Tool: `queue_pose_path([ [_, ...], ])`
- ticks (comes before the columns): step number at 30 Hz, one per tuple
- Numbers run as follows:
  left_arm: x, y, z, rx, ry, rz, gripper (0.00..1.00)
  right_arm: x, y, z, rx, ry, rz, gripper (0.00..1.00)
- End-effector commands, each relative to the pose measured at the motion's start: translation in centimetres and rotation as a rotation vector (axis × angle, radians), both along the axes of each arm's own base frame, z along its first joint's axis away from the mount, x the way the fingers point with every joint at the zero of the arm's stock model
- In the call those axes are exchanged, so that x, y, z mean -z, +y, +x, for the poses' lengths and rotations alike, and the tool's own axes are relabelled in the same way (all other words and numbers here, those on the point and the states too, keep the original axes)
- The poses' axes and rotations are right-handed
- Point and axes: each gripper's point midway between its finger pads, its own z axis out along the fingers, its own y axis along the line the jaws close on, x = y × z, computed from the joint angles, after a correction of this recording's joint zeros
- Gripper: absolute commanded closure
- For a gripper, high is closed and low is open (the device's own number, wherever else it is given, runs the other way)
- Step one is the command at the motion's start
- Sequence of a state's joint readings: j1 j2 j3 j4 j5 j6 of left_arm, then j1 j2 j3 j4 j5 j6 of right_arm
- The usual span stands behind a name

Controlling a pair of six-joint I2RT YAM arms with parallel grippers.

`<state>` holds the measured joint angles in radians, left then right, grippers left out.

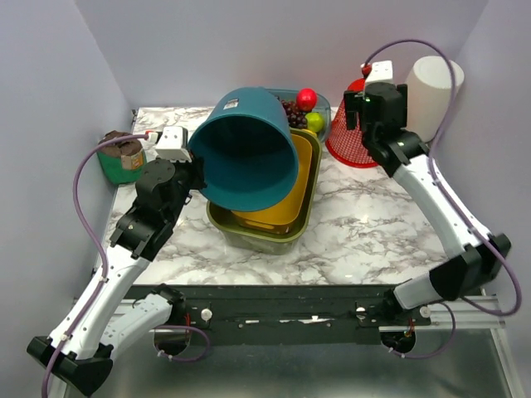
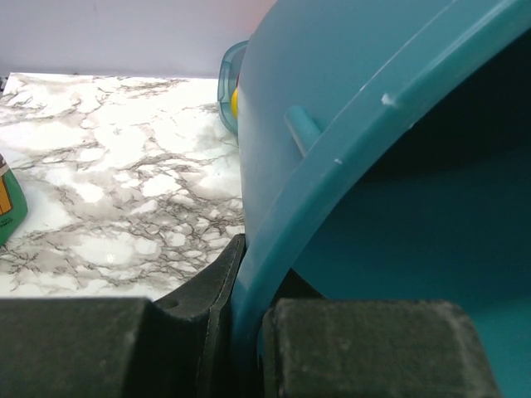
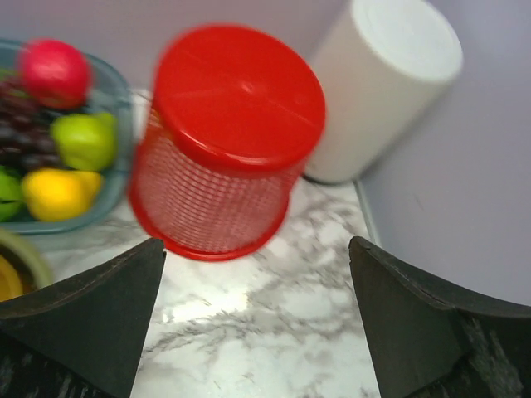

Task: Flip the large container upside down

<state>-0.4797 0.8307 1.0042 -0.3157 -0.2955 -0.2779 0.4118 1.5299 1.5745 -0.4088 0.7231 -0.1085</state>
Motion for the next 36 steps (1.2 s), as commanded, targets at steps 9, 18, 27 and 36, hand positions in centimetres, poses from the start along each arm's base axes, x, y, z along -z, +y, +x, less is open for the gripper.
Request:
queue_pose_path([
  [9,-6.0,0.0,-0.5,0.007,-0.171,-0.135,1.00,-3.9,10.5,-4.0,-0.673,-0.084,0.308,0.00],
  [18,-5.2,-0.2,-0.3,0.008,-0.155,-0.154,1.00,-5.7,9.3,-13.1,-0.686,-0.308,0.753,0.00],
  [27,-5.4,-0.8,0.1,0.022,-0.157,-0.174,1.00,-1.2,9.8,-17.8,-0.709,-0.274,0.989,0.06],
  [36,-3.4,-1.4,1.5,-0.016,-0.154,-0.312,1.00,1.3,14.0,-21.3,-0.728,-0.252,1.170,0.09],
])
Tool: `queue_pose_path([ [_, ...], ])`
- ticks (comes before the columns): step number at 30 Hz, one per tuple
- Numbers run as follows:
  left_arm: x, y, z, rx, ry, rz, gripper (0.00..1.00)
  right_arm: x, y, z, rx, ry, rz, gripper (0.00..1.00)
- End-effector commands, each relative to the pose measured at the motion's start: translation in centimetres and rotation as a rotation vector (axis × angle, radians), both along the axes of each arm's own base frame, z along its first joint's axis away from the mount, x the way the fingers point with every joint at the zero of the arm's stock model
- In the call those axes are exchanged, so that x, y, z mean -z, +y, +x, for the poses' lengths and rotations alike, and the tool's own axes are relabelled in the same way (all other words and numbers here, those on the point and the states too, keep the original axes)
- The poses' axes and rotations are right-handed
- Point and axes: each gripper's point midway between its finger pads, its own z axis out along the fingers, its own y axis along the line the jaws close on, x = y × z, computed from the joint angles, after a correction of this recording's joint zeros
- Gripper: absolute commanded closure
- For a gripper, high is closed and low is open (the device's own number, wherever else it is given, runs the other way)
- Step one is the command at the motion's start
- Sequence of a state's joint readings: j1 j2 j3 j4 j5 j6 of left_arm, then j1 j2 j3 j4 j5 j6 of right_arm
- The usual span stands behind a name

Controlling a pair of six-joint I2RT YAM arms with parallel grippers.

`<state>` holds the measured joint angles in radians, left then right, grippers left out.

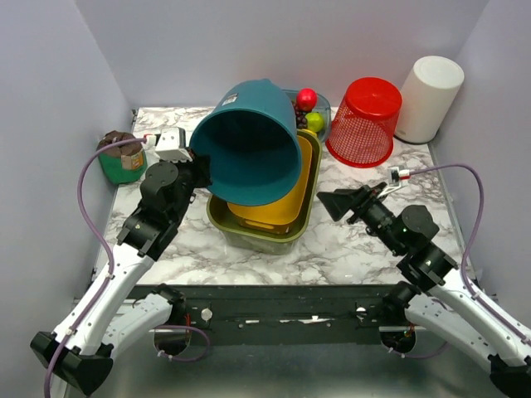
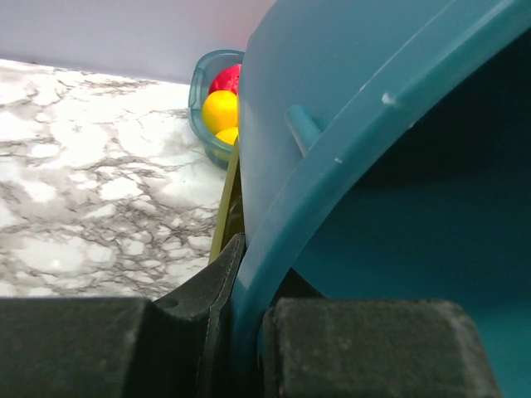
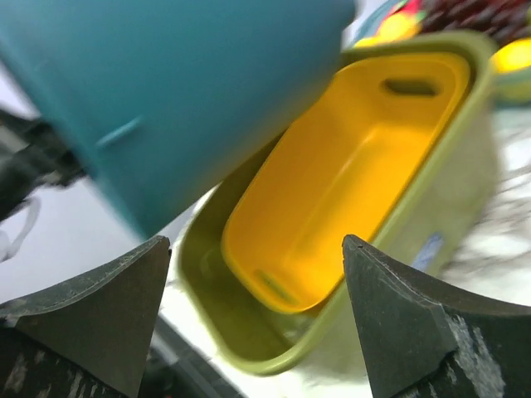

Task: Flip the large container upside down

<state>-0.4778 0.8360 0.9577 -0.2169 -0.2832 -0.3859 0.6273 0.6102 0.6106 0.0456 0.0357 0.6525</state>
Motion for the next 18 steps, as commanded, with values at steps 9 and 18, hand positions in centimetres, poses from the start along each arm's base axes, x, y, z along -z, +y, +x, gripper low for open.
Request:
queue_pose_path([
  [9,-3.3,-1.7,1.6,0.021,-0.192,-0.259,1.00,-1.1,6.7,-1.5,-0.002,0.026,0.149,0.09],
  [18,-3.6,-4.0,0.4,0.139,-0.234,-0.303,1.00,-2.4,10.3,0.7,-0.001,0.026,0.240,0.10],
])
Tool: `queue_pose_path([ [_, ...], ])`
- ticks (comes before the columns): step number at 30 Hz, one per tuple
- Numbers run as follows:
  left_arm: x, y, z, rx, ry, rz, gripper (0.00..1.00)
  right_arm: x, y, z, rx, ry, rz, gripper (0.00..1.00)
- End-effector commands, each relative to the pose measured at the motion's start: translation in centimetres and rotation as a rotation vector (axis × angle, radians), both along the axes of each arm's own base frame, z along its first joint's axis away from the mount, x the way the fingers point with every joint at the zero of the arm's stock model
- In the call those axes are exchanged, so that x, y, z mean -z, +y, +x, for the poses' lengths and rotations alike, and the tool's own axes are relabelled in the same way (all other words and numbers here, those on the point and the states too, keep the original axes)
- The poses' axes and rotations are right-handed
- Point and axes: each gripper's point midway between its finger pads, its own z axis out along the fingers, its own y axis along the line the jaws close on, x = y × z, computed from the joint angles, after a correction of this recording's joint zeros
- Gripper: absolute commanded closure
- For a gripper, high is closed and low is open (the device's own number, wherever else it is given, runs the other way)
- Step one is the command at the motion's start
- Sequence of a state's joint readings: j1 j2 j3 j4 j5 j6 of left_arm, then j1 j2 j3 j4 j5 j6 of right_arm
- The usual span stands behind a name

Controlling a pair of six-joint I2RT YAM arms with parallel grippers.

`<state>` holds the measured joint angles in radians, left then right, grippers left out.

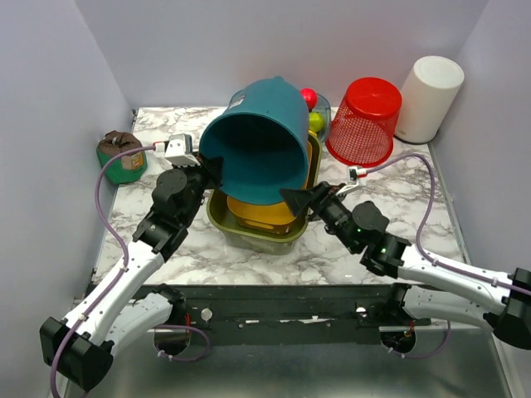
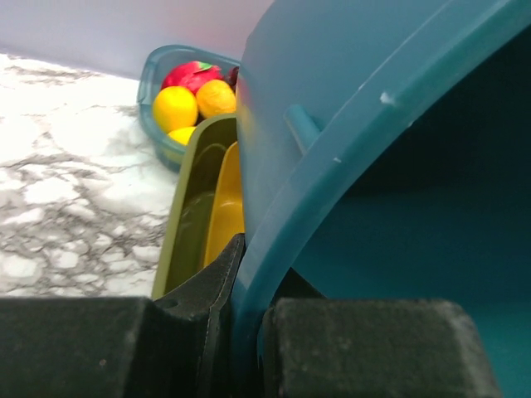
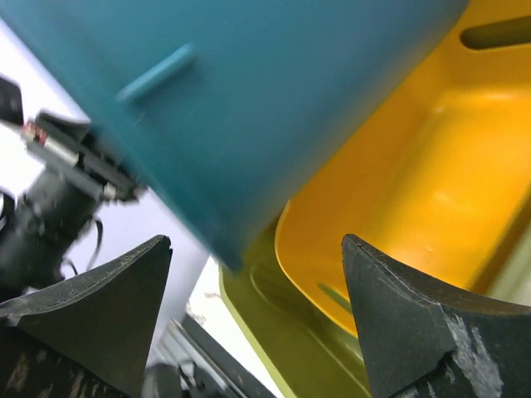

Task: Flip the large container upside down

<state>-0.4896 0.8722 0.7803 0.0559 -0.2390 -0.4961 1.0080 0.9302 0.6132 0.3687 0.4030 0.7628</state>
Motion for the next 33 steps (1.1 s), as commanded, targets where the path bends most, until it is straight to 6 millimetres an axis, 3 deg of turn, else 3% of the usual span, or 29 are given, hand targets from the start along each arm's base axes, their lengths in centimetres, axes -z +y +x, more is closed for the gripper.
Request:
queue_pose_path([
  [1,-6.6,-1.7,-1.5,0.097,-0.211,-0.163,1.00,-4.0,1.4,1.2,0.026,-0.025,0.157,0.11],
  [10,-6.6,-3.6,-2.2,0.201,-0.239,-0.164,1.00,-2.4,3.5,2.4,0.024,0.026,0.226,0.31],
  [14,-6.7,-3.9,-2.3,0.222,-0.233,-0.170,1.00,-1.9,2.8,3.1,0.079,0.018,0.196,0.70],
  [19,-6.3,-3.9,-2.5,0.223,-0.221,-0.162,1.00,-2.2,1.8,3.5,0.134,-0.007,0.163,0.86],
  [26,-6.2,-4.9,-2.6,0.272,-0.215,-0.170,1.00,-3.4,2.7,3.7,0.119,-0.062,0.106,0.99],
  [30,-5.8,-5.1,-2.5,0.279,-0.197,-0.159,0.96,-4.6,2.1,4.2,0.184,-0.119,0.042,0.99],
  [33,-5.9,-4.9,-2.6,0.275,-0.197,-0.131,0.76,-5.4,1.1,4.5,0.246,-0.164,-0.009,0.99],
])
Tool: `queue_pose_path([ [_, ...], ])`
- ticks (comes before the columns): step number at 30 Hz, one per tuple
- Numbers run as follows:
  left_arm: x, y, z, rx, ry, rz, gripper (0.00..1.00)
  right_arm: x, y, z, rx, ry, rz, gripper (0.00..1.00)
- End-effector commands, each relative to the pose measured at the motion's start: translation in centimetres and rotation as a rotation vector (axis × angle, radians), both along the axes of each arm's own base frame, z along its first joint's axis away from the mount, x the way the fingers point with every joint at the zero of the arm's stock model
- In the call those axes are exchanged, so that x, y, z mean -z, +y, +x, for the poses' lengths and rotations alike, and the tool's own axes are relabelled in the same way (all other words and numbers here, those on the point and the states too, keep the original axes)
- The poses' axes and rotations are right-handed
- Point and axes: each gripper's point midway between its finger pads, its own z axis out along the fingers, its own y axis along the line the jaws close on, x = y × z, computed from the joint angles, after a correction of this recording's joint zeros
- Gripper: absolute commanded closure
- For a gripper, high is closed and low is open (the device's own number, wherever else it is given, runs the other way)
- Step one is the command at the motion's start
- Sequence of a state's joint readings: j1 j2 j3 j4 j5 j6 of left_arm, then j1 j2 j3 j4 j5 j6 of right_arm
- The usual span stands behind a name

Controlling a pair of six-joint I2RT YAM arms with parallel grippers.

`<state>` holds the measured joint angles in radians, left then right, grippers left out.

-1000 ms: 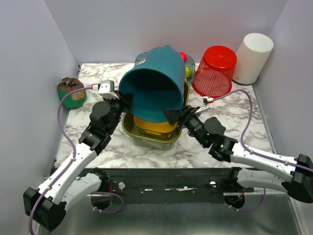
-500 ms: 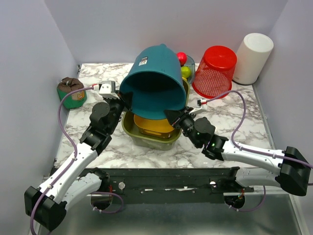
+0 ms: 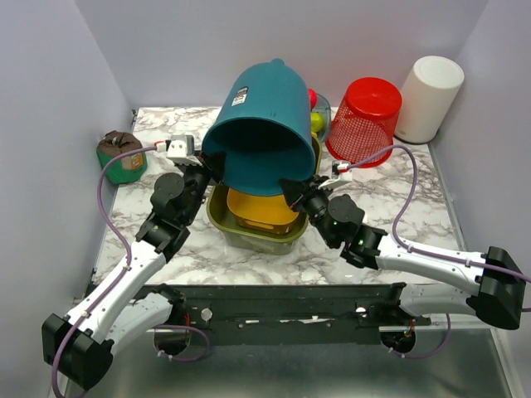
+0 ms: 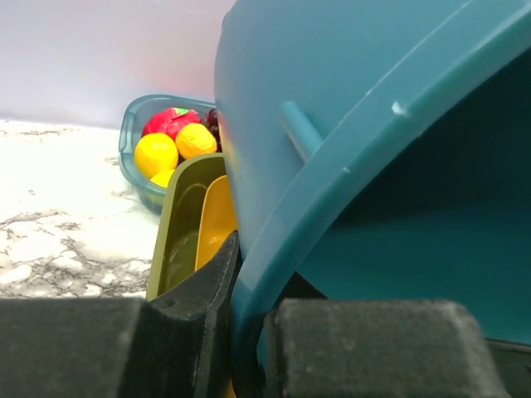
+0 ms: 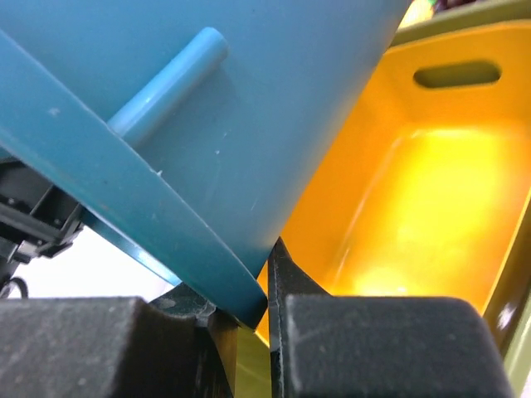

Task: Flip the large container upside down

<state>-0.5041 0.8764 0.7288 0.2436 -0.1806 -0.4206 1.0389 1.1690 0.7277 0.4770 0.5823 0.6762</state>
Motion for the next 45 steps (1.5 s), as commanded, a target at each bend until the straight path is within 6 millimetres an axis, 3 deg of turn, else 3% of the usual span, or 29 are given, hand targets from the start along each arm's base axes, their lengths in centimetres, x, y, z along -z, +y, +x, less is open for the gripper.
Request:
queue_pose_path([
  [1,-4.0,-3.3,-2.6,0.208,-0.054,-0.121,0.68,-6.1,-2.0,0.9,0.129,-0.150,0.051,0.99],
  [6,-4.0,-2.9,-3.0,0.200,-0.058,-0.097,0.52,-6.8,-3.9,1.4,0.216,-0.242,-0.060,0.99],
  [7,-4.4,-2.8,-3.0,0.196,-0.067,-0.093,0.44,-6.8,-4.9,1.6,0.272,-0.245,-0.081,0.99],
  [9,-4.5,-2.6,-3.2,0.190,-0.069,-0.086,0.40,-7.4,-6.1,1.7,0.330,-0.311,-0.141,0.99],
  [13,-4.7,-2.0,-3.5,0.175,-0.078,-0.076,0.22,-8.1,-9.8,1.8,0.504,-0.364,-0.227,1.00],
  [19,-3.8,-1.5,-4.1,0.164,-0.062,-0.072,0.12,-8.9,-14.1,1.0,0.668,-0.372,-0.242,1.00],
  [22,-3.4,-0.8,-4.5,0.141,-0.061,-0.075,0.10,-9.5,-17.8,0.0,0.803,-0.414,-0.257,0.99],
  [30,-3.9,-0.6,-4.5,0.132,-0.066,-0.067,0.09,-10.0,-21.4,-1.3,0.866,-0.417,-0.313,0.99],
  [34,-4.1,-1.1,-4.2,0.147,-0.062,-0.059,0.08,-11.7,-22.2,-2.1,0.863,-0.489,-0.308,0.99],
  [38,-4.0,-1.9,-3.9,0.175,-0.049,-0.070,0.08,-15.2,-21.3,-2.6,0.854,-0.623,-0.348,0.99],
  [40,-4.0,-2.1,-3.7,0.178,-0.043,-0.068,0.08,-16.1,-21.0,-2.7,0.856,-0.647,-0.380,0.99],
  [44,-3.3,-2.3,-3.2,0.176,-0.008,-0.041,0.08,-17.1,-22.8,-3.7,0.919,-0.684,-0.463,0.99],
  [45,-2.4,-2.4,-2.9,0.174,0.025,-0.023,0.08,-17.2,-23.0,-4.0,0.923,-0.697,-0.480,0.99],
])
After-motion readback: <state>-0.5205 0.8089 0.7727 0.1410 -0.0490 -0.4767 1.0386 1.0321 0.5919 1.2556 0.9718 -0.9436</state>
